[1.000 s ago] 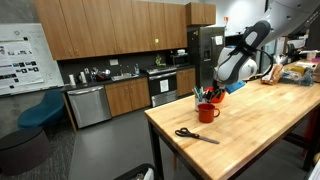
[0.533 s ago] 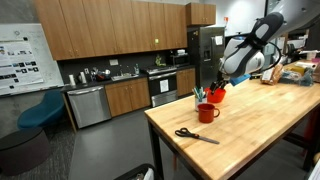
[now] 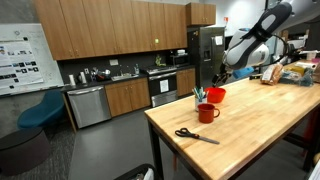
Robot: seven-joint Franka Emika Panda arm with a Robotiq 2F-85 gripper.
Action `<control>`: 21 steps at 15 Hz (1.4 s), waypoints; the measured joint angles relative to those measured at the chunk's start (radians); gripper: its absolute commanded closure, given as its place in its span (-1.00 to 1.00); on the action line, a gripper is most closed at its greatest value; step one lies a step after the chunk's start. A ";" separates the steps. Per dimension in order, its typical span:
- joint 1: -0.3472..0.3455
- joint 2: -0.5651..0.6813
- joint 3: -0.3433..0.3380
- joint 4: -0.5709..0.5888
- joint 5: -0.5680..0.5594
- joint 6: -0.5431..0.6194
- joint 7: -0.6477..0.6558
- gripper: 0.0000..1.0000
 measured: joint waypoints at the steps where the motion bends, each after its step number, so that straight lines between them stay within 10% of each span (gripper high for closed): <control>1: -0.002 0.013 -0.002 0.011 0.000 0.000 0.002 -1.00; 21: -0.035 0.415 -0.021 0.369 0.000 -0.136 0.080 -1.00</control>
